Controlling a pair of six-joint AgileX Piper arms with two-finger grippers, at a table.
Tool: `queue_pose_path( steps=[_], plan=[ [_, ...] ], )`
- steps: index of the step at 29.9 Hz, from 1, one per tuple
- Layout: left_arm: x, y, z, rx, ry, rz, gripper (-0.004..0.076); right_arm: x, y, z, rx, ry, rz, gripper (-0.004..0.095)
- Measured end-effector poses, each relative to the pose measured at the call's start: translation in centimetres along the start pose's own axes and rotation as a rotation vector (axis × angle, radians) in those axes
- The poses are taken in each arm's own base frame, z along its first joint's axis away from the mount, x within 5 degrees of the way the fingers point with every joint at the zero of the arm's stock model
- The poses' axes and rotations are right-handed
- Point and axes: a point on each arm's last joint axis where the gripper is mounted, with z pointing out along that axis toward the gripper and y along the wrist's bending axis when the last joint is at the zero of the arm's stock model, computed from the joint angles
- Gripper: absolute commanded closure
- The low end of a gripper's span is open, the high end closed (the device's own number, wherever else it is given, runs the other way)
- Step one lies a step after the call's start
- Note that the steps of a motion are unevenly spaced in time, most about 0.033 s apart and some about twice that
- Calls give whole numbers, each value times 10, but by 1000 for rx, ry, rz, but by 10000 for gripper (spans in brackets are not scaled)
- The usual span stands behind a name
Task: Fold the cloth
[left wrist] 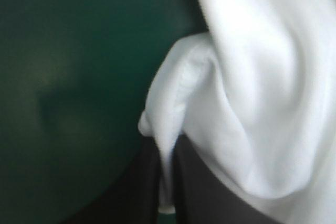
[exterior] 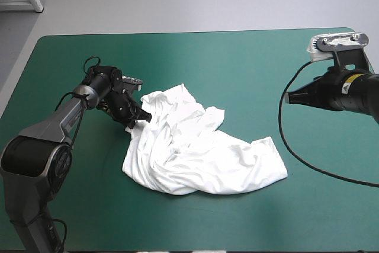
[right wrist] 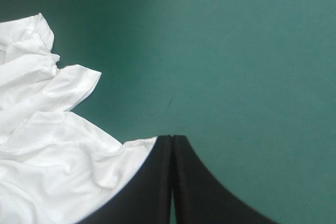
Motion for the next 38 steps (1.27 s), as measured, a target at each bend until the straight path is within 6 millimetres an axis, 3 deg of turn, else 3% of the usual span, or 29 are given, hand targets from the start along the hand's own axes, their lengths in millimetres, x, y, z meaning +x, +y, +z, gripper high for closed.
queue_pose_path(
  steps=[4, 6, 9, 18, 24, 31, 38],
  plan=[
    [0, 0, 0, 5, -1, -2, 733, 10, 2, 21, 0, 83, -5, 635],
    [0, 0, 0, 5, 0, -2, 733, 17, 5, 42, -15, 158, -3, 472],
    [0, 0, 0, 5, 1, -2, 733, 24, 11, 75, -47, 271, 9, 332],
    [-1, -2, 0, 18, -3, -8, 733, 42, 16, 133, -48, 428, 14, 509],
    [-1, -2, 0, 18, -4, -3, 733, 71, 18, 164, -56, 420, 29, 509],
    [-1, -2, 0, 18, -4, 1, 733, 112, 21, 201, -62, 536, 52, 509],
    [-1, -2, 0, 18, -5, 5, 733, 128, 24, 223, -77, 584, 69, 509]
  ],
)
